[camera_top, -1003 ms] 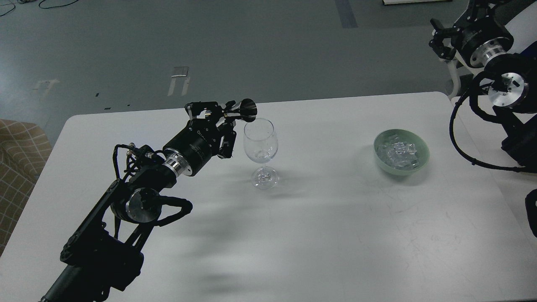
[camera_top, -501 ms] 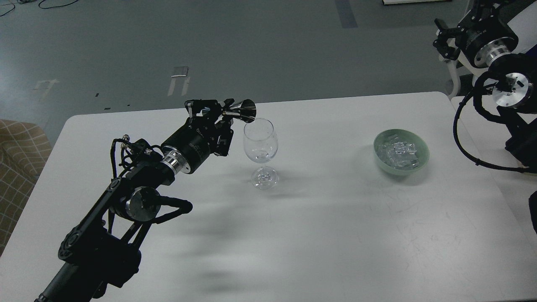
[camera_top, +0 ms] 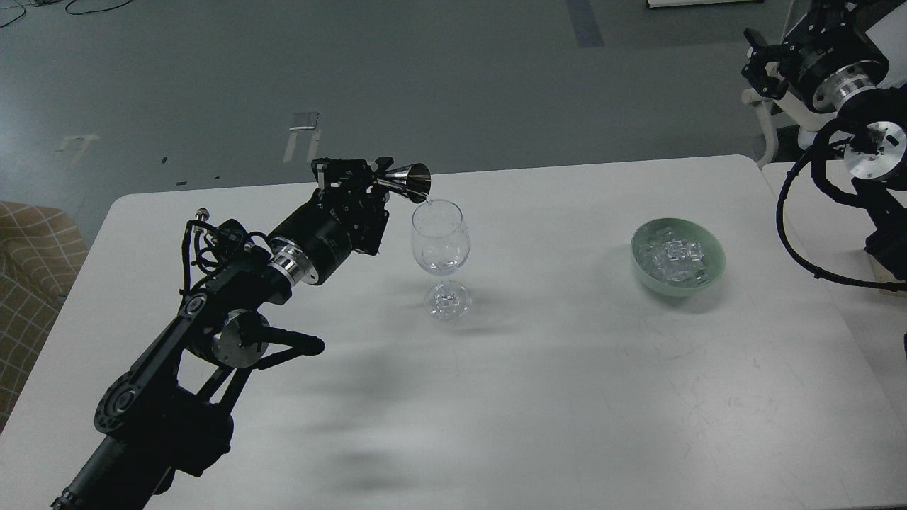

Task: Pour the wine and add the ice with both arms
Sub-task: 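Tilt the jigger with the left gripper to pour into the glass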

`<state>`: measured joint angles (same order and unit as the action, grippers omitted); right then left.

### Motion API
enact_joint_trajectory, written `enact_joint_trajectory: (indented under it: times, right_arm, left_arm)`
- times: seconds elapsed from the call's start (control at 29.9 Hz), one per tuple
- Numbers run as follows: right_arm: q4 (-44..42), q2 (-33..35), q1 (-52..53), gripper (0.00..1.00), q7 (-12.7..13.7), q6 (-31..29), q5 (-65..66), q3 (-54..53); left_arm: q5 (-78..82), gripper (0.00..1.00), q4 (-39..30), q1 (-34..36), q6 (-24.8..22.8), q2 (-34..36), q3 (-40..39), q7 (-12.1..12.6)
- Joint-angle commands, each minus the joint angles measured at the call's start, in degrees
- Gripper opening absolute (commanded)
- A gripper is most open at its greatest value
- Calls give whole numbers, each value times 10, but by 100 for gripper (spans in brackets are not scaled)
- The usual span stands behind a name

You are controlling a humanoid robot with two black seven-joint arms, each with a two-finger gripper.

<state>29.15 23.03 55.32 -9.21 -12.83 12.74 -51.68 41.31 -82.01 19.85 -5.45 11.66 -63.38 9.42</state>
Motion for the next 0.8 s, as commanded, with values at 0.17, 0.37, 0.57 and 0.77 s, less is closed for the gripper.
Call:
enact_joint_trajectory:
  times: [0.17,0.37,0.57,0.77]
  right_arm:
    - [0,1,0,100,0,0,0,0]
    - [0,2,0,100,1,0,0,0]
    - [0,2,1,100,1,-1,0,0]
    - [0,2,0,100,0,-1,0,0]
  left_arm:
    - [57,15,-11,4,-1,1,1,-1]
    - [105,15,-13,14,-16,1,1,-2]
    - [151,15,-18,22,-36,9,1,-2]
    - [162,15,-19,24,-49,32,1,-2]
